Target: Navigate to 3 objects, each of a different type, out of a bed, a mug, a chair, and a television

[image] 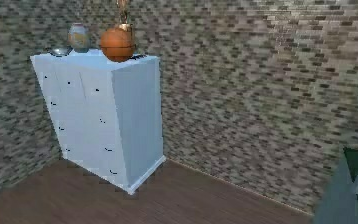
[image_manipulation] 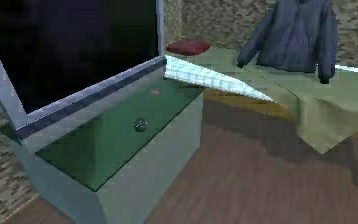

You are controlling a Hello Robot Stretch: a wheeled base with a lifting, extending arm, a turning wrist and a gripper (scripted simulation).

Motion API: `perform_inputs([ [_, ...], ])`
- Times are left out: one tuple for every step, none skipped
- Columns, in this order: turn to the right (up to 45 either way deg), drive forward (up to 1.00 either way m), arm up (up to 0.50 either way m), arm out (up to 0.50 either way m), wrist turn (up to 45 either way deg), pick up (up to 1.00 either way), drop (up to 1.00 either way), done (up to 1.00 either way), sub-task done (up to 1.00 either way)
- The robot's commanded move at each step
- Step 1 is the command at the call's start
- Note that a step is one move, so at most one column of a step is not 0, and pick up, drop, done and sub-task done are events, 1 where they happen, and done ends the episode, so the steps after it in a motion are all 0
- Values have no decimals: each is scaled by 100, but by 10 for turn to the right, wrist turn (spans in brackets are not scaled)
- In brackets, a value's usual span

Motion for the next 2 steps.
perform_inputs([
  [-450, 0, 0, 0, 0, 0, 0, 0, 0],
  [-120, 0, 0, 0, 0, 0, 0, 0, 0],
])
